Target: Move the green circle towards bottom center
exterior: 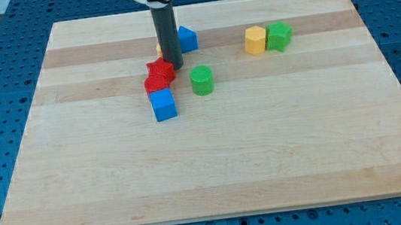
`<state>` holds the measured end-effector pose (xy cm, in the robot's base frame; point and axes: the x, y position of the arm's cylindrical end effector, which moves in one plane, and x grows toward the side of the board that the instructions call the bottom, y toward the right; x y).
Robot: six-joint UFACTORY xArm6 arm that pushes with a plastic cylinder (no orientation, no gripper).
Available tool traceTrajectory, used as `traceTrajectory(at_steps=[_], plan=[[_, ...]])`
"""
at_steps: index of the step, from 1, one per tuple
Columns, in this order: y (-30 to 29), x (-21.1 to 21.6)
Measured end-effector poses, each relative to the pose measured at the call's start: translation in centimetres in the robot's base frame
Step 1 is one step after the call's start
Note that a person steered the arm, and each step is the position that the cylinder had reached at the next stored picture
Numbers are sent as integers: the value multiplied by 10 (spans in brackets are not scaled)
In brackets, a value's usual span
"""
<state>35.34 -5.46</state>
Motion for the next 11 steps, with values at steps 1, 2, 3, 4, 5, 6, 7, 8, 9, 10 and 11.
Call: traceTrajectory(at_steps=[1, 2, 3, 4, 5, 6, 7, 8, 9, 10, 11], plan=[[0, 0], [4, 2], [15, 2], [27, 2], [47, 9], [47, 31], [44, 56], [44, 82], [39, 104], [24, 107], [12, 107]])
